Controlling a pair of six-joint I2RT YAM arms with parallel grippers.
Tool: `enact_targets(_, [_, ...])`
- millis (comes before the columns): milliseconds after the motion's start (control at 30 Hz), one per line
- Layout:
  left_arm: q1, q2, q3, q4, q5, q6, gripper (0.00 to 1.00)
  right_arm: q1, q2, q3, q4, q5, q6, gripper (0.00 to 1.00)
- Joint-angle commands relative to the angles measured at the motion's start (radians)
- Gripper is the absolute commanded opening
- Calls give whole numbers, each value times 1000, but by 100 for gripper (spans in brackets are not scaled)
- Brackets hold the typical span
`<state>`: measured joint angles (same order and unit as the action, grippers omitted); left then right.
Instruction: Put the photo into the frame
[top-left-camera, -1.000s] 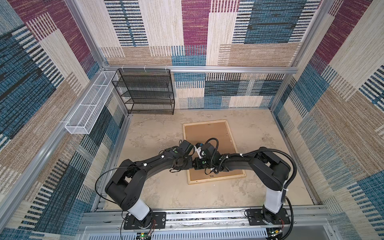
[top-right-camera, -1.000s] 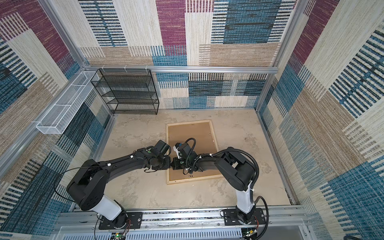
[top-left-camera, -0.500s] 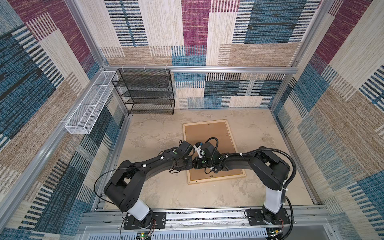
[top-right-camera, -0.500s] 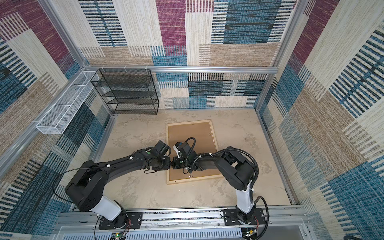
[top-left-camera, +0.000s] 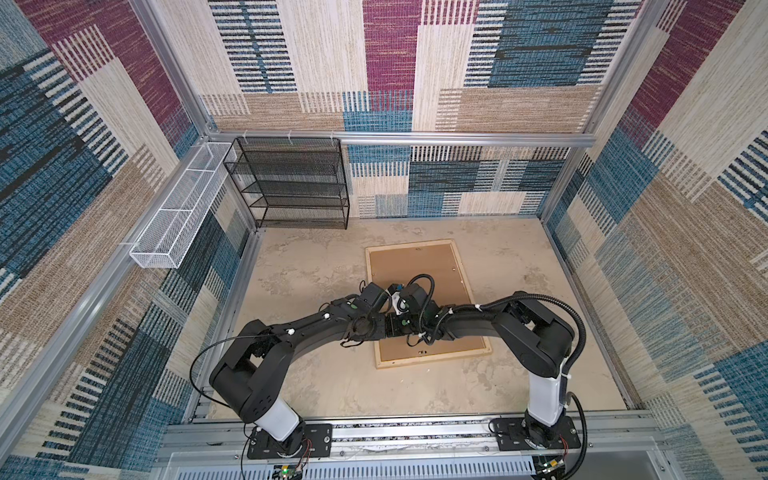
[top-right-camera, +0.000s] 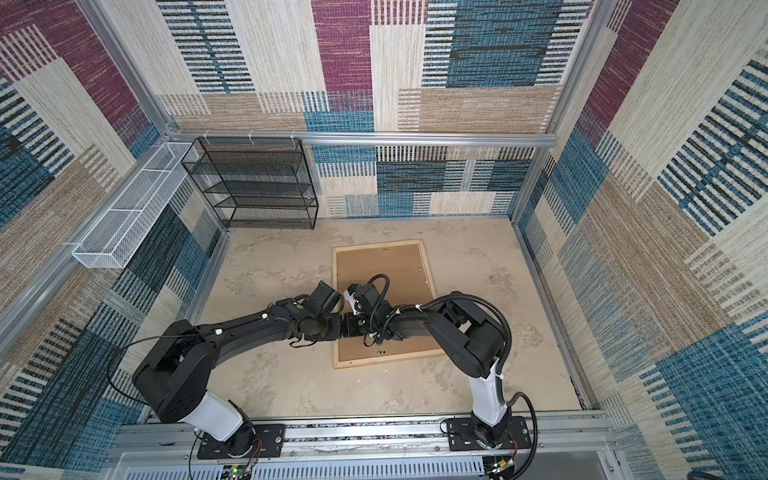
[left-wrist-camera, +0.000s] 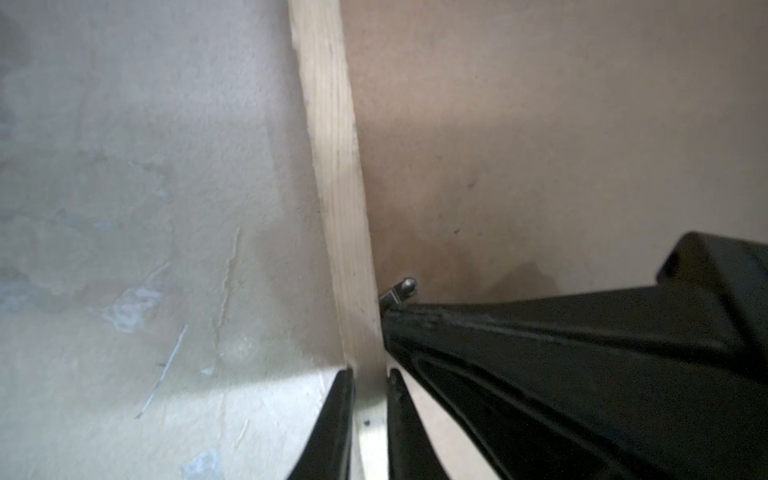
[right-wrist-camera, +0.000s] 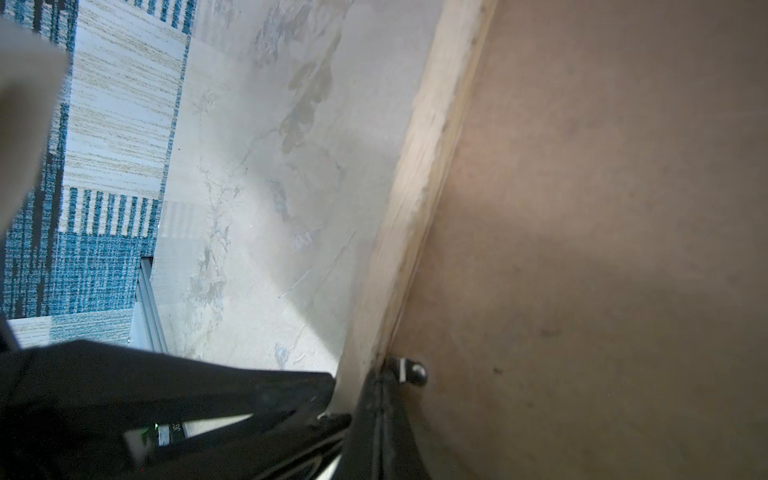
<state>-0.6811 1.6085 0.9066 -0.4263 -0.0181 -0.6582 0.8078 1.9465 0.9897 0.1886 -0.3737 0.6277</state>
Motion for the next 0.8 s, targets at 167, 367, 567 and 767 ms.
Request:
enact_targets(167, [-14,-5,-41,-8,134,-49,18,3,14,-30,-50,123,41,0])
enact_targets(367, [-37,-8,-78,25,161,-79,18,4,36,-24,-22,133,64,0])
enact_targets(567, [-49,0,-89,36,160,-90,18,4,43,-25,-14,144,69,0])
enact_targets(767, [-51,-17,-93,3,118,-95,22,-3,32,-43,34,116,70,0])
